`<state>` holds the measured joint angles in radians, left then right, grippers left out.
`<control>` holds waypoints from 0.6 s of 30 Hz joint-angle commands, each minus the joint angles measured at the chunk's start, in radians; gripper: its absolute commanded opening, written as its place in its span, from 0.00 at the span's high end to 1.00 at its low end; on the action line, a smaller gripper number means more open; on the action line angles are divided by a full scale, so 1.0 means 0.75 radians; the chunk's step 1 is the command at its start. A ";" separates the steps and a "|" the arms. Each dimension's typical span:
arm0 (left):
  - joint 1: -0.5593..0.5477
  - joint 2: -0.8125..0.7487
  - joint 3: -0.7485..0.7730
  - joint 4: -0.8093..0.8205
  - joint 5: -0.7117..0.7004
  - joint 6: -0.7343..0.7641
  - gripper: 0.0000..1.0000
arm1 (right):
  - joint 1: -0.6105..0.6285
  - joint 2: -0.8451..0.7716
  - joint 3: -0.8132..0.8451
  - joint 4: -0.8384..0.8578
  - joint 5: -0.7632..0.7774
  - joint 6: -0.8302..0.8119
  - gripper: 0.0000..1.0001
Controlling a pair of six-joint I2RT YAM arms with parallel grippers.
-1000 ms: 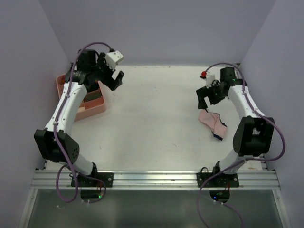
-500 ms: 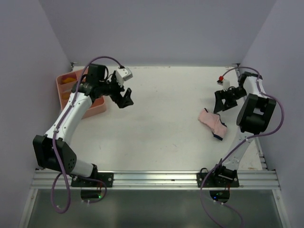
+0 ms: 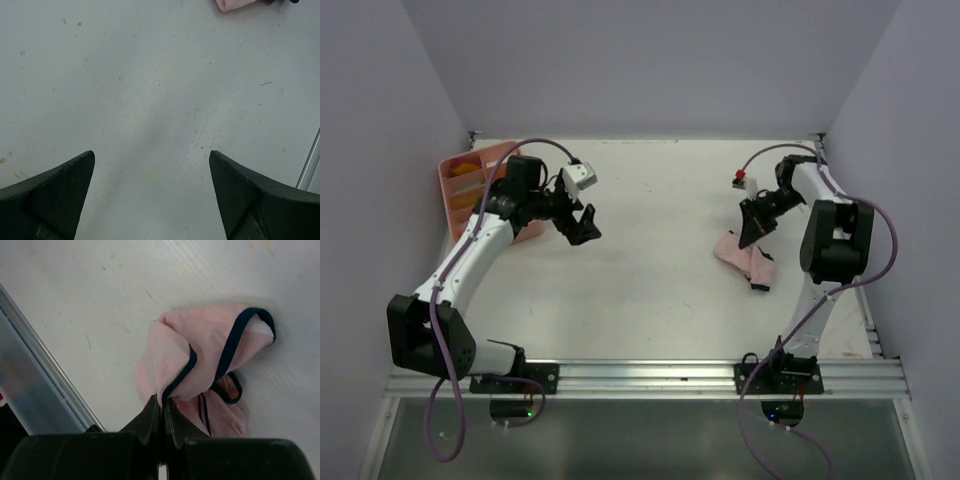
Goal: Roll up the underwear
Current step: Flatten the underwear
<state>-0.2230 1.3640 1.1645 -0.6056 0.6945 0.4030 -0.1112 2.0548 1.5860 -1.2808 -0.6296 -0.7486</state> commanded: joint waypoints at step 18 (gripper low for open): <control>0.138 -0.003 0.006 -0.182 0.146 0.284 0.00 | 0.719 -0.776 -0.597 0.020 -0.044 -0.315 0.31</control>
<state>-0.1501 1.3628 1.1702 -0.6003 0.7361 0.4850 0.4454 1.5845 1.1534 -1.2778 -0.7044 -0.9104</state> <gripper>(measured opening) 0.997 0.679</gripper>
